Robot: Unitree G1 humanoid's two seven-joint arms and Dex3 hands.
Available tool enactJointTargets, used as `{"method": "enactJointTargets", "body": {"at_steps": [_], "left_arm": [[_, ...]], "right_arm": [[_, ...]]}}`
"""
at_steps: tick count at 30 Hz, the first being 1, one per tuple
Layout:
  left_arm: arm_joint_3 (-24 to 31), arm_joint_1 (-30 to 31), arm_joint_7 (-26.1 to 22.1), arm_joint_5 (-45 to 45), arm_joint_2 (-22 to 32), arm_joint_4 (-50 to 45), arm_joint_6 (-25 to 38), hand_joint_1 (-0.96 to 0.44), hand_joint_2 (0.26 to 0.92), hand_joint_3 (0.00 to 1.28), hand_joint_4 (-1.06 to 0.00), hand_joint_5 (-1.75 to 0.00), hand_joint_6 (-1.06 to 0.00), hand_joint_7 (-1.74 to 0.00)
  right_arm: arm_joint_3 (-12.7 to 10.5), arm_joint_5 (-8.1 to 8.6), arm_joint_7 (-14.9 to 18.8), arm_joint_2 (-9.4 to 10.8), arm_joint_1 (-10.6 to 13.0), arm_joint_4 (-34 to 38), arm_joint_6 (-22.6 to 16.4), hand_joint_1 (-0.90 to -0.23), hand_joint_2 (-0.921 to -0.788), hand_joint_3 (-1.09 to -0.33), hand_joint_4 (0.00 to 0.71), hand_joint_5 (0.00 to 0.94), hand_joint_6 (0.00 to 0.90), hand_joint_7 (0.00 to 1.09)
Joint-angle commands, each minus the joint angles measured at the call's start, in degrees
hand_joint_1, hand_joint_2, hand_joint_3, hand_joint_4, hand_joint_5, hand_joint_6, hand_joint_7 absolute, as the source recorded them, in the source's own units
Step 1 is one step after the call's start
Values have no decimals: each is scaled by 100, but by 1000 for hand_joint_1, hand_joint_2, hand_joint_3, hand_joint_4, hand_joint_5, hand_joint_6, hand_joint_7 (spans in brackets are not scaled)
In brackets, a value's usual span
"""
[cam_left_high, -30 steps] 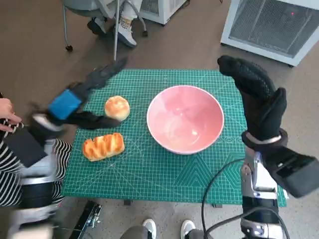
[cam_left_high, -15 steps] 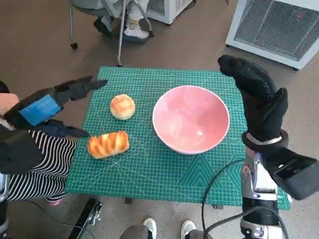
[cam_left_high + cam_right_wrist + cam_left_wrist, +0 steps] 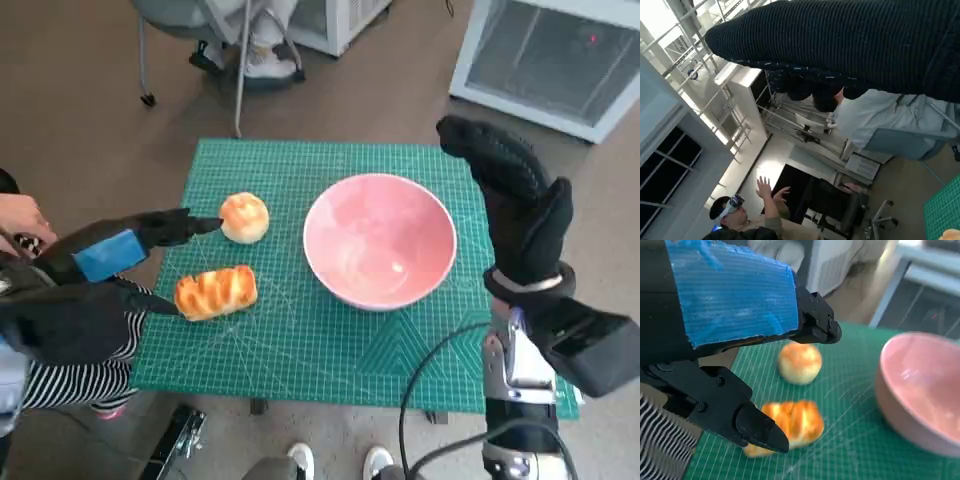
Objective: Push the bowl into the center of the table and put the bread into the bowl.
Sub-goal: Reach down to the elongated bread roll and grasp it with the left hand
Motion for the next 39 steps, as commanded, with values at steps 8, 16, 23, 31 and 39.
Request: {"method": "enactJointTargets", "body": {"at_steps": [8,16,23,31,39], "left_arm": [[-577,148,289,739,-89,8,318,-350,751,13,-241,-3,-370,-18],[-781,93,426,1039,-226,148,415,-345,760,11,-248,-3,-373,-13],[-1019,-29,674,1262,-465,578,412,-327,765,10,-270,-12,-377,-11],[-1331,-192,1020,1607,-755,1086,415,-302,777,10,-330,-26,-380,-8],[-1900,-264,1745,2286,-1192,1936,334,-197,799,8,-553,-242,-521,-133]], "right_arm": [[15,15,25,-28,96,39,147,-706,-921,-670,143,3,160,305],[8,24,31,-33,112,23,183,-707,-921,-668,143,3,155,314],[10,20,17,-39,147,-33,224,-706,-921,-668,144,2,151,322],[3,10,6,-47,186,-103,277,-706,-921,-667,144,2,147,330],[0,-1,-7,-35,254,-139,296,-702,-921,-666,144,2,143,337]]}}
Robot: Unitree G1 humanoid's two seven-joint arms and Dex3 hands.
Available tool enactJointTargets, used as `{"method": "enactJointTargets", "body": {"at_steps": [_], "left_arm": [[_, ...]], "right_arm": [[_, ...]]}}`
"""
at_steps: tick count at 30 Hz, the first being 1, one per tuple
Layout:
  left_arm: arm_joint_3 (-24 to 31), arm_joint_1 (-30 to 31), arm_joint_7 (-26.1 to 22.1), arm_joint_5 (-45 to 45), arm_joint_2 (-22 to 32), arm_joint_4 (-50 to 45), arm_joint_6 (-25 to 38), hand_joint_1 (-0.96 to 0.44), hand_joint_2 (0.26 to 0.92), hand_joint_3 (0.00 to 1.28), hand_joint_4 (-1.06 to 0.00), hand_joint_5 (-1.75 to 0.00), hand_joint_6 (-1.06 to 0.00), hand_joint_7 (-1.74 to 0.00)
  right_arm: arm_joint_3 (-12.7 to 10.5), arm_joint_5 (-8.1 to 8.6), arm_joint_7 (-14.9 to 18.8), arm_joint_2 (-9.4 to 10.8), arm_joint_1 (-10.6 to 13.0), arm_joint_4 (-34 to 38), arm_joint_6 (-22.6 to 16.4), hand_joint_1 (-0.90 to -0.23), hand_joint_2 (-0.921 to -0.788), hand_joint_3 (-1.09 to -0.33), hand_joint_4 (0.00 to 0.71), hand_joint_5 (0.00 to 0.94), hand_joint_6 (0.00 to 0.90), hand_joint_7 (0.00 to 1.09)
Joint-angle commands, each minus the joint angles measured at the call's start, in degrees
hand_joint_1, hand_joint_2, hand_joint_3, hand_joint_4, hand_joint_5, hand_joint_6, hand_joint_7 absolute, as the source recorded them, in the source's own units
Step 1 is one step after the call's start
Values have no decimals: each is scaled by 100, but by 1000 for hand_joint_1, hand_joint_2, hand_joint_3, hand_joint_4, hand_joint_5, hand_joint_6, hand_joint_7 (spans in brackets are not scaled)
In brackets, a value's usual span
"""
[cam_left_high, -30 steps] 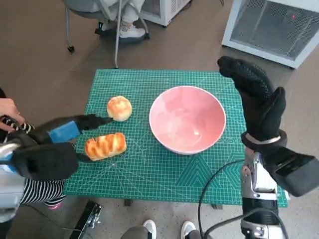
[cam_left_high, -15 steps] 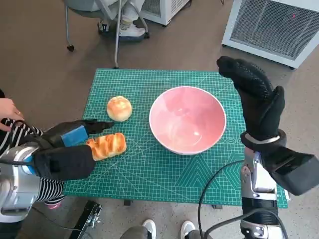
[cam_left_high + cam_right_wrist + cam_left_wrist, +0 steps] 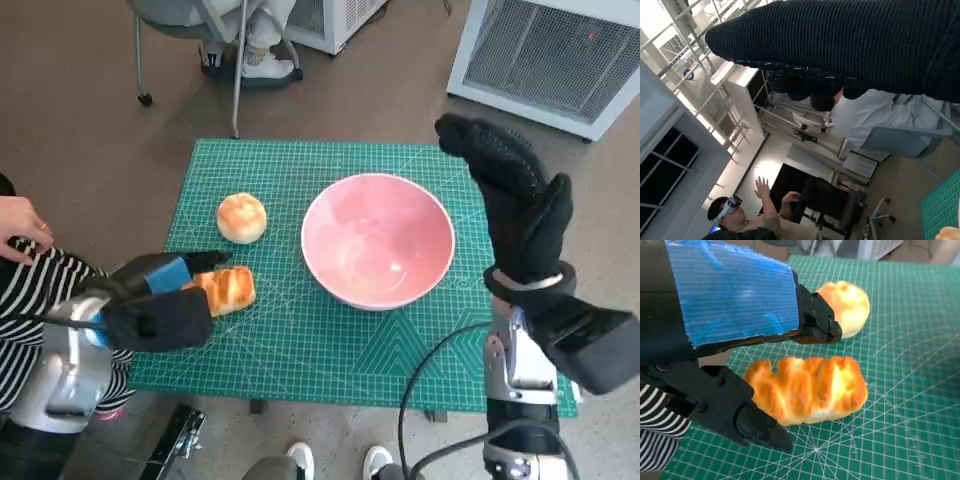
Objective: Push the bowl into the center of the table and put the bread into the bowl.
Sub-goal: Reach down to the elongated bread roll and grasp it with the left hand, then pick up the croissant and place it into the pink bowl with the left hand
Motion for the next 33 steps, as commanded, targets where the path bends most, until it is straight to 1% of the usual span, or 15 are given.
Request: {"method": "enactJointTargets", "body": {"at_steps": [1,3,4,5,6,7,8,12,15,23,24,26,29,30,33], "left_arm": [[-245,-46,377,338,-193,409,-103,-182,801,7,-559,-321,-527,-183],[-240,-25,457,376,-199,402,-152,-133,809,4,-574,-591,-503,-445],[-234,-19,478,389,-205,402,-170,-115,811,3,-582,-683,-487,-556],[-216,10,524,397,-202,375,-215,-108,812,2,-585,-716,-480,-596],[-201,30,554,401,-199,358,-249,-12,834,9,-612,-810,-484,-657],[-177,62,606,392,-190,339,-317,126,865,22,-647,-950,-485,-752],[-154,93,674,382,-176,328,-401,81,885,37,-688,-1032,-515,-887],[-89,152,827,343,-130,339,-639,22,896,61,-746,-1167,-613,-983],[-8,194,922,291,-101,347,-829,8,897,67,-759,-1203,-643,-1000],[255,294,1036,137,-85,223,-1152,1,858,105,-798,-1180,-708,-961],[294,304,1040,120,-89,193,-1183,1,822,169,-805,-1173,-708,-975],[400,338,1062,71,-99,63,-1244,1,784,235,-817,-1148,-701,-1008],[511,363,1090,12,-121,-65,-1328,1,767,265,-829,-1109,-687,-1054],[557,366,1112,-10,-133,-129,-1365,1,778,261,-812,-1118,-665,-1085],[692,342,1173,-76,-190,-328,-1442,1,779,253,-826,-1072,-661,-1118]], "right_arm": [[-2,-14,-9,-25,197,9,88,-701,-921,-666,145,2,143,338],[-4,-15,-9,-26,203,7,89,-698,-921,-666,145,2,140,340],[-5,-14,-9,-26,205,6,90,-696,-921,-666,145,2,138,340],[-8,-11,-7,-28,206,15,87,-694,-921,-666,145,2,137,341],[-10,-11,-7,-28,205,19,87,-693,-921,-666,145,2,136,341],[-13,-10,-7,-29,203,27,85,-692,-921,-666,145,2,135,342],[-13,-16,-12,-28,202,33,83,-691,-921,-666,145,2,134,342],[-9,-37,-30,-17,200,46,77,-687,-921,-665,146,2,128,343],[-3,-50,-39,-4,206,52,67,-686,-921,-666,146,2,126,344],[-5,-55,-39,-1,200,83,52,-684,-921,-673,145,1,119,347],[-5,-54,-38,0,197,91,50,-684,-921,-674,145,1,118,348],[-2,-56,-42,4,199,88,51,-684,-921,-675,144,0,118,350],[3,-62,-50,9,206,71,54,-684,-921,-676,143,0,118,352],[3,-61,-50,10,212,63,54,-684,-921,-676,142,0,117,353],[0,-53,-44,9,222,64,45,-684,-921,-676,142,0,117,355]]}}
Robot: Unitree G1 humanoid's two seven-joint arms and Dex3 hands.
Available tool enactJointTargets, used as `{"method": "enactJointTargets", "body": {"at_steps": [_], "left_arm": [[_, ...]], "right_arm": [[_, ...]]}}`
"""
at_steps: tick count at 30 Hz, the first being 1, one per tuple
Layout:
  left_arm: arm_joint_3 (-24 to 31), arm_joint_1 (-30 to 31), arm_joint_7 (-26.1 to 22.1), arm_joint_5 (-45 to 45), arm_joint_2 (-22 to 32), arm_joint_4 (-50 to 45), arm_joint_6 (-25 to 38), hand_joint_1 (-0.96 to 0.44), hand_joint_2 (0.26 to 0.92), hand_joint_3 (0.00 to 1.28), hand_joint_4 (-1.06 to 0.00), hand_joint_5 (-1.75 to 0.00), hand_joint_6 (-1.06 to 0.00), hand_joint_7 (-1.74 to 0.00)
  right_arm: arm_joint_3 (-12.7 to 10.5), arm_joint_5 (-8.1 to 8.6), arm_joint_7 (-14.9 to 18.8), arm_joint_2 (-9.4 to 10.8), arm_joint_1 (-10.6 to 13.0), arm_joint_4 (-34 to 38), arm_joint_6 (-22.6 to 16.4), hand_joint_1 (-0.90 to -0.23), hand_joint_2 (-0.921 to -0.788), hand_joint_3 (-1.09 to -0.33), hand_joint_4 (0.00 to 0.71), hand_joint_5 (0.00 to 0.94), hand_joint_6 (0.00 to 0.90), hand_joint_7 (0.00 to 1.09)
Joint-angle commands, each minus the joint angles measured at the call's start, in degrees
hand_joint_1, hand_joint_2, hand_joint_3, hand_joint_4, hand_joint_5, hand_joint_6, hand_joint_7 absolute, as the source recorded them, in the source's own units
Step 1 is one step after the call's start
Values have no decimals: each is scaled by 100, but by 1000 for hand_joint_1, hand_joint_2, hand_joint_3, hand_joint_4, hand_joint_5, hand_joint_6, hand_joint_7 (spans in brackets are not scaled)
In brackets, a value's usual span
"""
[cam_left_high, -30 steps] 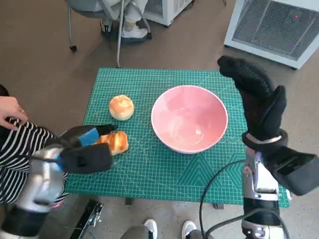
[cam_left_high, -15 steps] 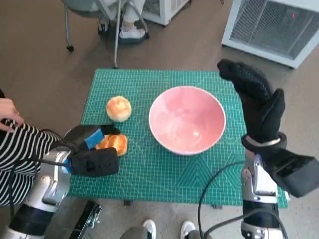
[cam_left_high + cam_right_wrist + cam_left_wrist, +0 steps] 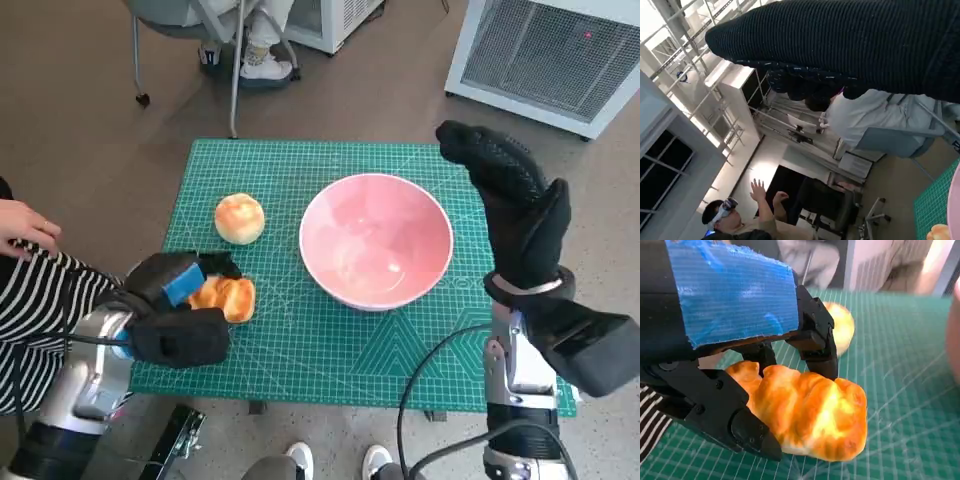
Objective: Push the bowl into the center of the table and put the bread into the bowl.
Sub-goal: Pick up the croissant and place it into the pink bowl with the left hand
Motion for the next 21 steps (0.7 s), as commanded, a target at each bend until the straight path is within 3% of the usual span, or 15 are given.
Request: {"method": "enactJointTargets", "body": {"at_steps": [1,4,12,21], "left_arm": [[242,-10,142,-159,-30,-353,-157,1,780,251,-829,-1060,-659,-1125],[334,-93,165,-199,-112,-567,-143,1,782,246,-835,-1045,-656,-1135],[432,-504,142,-195,-414,-1179,77,1,866,74,-856,-1037,-677,-1066],[239,-1109,231,15,-813,-1680,154,0,865,23,-934,-944,-728,-1008]], "right_arm": [[0,-40,-34,1,125,67,40,-684,-921,-676,142,0,117,356],[-7,-30,-25,-3,127,79,31,-684,-921,-676,144,1,117,359],[-23,-11,0,-12,128,141,-12,-681,-921,-674,145,1,114,364],[-51,44,32,-37,159,145,-28,-679,-921,-673,145,1,112,368]]}}
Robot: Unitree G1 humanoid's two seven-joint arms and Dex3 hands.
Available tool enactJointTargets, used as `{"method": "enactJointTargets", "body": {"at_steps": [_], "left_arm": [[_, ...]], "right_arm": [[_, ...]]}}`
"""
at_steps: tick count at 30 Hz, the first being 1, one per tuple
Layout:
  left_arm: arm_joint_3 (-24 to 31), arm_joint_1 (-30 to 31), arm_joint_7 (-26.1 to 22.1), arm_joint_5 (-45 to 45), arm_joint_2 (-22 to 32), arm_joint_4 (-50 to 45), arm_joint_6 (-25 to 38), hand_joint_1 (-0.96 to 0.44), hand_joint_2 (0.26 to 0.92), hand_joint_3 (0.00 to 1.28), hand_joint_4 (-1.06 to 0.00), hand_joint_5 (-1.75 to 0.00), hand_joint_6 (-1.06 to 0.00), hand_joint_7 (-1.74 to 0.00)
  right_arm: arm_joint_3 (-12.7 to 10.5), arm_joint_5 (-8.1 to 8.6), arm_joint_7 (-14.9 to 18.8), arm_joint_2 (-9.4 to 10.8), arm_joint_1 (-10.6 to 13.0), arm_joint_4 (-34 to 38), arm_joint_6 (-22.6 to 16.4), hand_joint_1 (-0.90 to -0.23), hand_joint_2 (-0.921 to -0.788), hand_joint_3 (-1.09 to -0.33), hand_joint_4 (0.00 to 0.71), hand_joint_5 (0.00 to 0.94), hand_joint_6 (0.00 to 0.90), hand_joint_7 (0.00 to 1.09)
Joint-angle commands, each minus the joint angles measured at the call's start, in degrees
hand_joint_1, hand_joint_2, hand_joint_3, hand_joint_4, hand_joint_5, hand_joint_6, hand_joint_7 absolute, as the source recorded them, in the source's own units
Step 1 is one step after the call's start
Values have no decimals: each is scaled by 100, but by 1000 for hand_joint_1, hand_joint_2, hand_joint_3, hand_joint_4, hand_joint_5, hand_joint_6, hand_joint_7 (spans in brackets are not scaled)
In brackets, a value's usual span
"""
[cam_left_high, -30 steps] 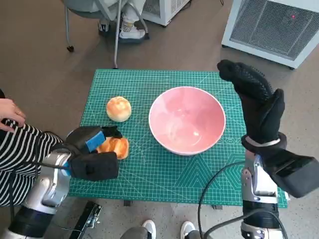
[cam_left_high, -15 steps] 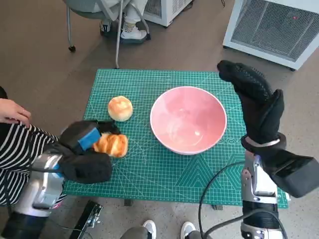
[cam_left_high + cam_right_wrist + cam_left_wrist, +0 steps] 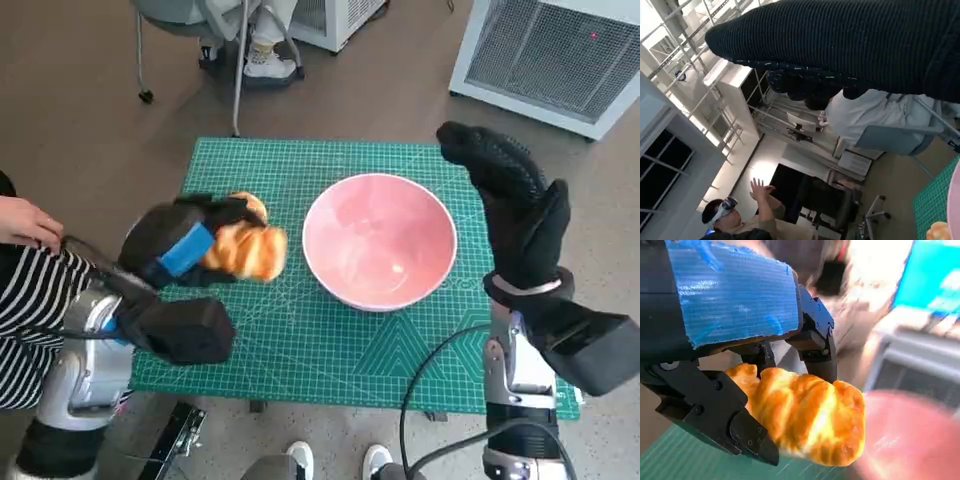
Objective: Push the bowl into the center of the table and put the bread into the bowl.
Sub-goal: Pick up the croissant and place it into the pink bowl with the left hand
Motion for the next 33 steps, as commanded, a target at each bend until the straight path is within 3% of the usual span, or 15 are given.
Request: {"method": "enactJointTargets", "body": {"at_steps": [1,17,25,28,29,30,31,33], "left_arm": [[-149,-436,118,165,-228,-255,-35,0,863,20,-944,-928,-732,-1008],[-985,-1799,52,323,-1061,504,-292,0,865,10,-960,-880,-727,-1042],[-1432,-2258,121,387,-1452,1707,-577,1,875,17,-883,-1068,-762,-904],[-1601,-2375,20,426,-1608,2144,-493,1,893,25,-796,-1106,-739,-994],[-1634,-2392,-12,433,-1632,2223,-469,182,906,33,-756,-1148,-593,-785],[-1724,-2405,-136,485,-1635,2331,-401,220,909,34,-748,-1157,-565,-735],[-1786,-2414,-225,523,-1634,2403,-356,58,867,31,-567,-841,-420,-557],[-1910,-2433,-409,621,-1587,2490,-289,-88,835,21,-466,-457,-328,-337]], "right_arm": [[-39,33,28,-39,157,68,28,-679,-921,-672,145,1,112,369],[-82,-12,-56,-15,334,-84,-6,-671,-921,-672,148,4,110,375],[-112,-85,-169,-2,474,-211,-34,-673,-921,-673,154,5,107,375],[-122,-112,-226,-2,550,-272,-46,-673,-921,-672,156,6,107,376],[-121,-116,-240,-3,565,-286,-46,-674,-921,-672,156,6,105,376],[-126,-112,-252,-5,584,-299,-48,-674,-921,-672,156,5,105,376],[-126,-112,-263,-6,599,-312,-47,-674,-921,-671,154,4,104,375],[-123,-111,-281,-4,623,-335,-46,-674,-921,-671,152,3,102,375]]}}
